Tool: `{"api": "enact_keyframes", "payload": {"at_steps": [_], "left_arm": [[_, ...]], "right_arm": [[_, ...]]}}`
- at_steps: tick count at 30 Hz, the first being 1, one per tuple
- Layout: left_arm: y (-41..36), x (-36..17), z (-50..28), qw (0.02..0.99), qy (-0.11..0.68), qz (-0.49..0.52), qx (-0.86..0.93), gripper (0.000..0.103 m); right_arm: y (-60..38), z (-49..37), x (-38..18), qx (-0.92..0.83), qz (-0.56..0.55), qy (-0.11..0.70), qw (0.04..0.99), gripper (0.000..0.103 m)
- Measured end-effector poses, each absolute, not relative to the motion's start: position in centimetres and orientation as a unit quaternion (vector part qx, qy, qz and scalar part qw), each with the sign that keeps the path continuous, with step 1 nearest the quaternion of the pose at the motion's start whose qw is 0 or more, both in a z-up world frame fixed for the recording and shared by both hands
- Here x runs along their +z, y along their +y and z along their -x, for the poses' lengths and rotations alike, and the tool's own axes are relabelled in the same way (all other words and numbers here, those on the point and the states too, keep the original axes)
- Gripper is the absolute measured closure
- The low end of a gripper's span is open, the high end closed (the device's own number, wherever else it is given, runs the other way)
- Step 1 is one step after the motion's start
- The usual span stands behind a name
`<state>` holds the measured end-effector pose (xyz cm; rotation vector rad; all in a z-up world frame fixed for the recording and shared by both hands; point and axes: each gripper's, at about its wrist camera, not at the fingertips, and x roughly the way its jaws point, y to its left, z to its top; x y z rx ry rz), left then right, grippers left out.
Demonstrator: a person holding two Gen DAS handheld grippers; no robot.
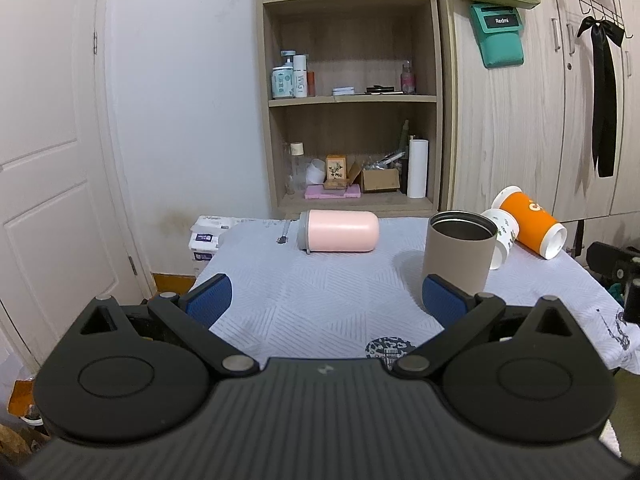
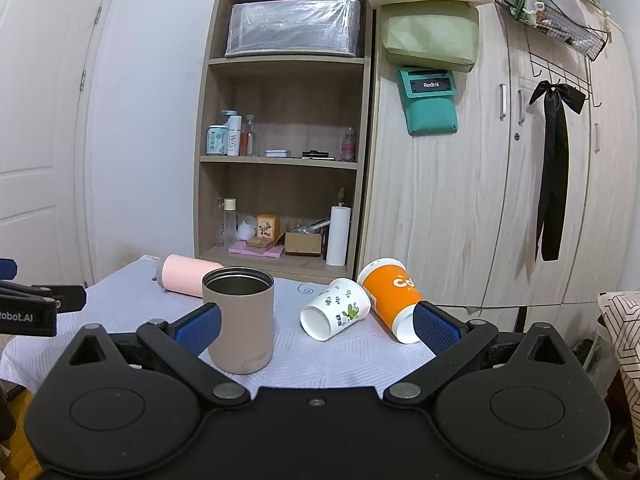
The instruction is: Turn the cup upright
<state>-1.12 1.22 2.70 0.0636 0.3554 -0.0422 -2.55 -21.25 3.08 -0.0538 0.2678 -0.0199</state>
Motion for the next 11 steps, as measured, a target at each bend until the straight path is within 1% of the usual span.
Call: {"api": "enact_keyframes", "payload": {"at_steps": [11], "left_arm": [[1.01,2.88,1.36,0.985,0.169,-0.038,-0.021,0.000]], "right_arm": [[-21.20,2.56,3.05,-0.012,0.029,0.137,0.990,0.000]]}}
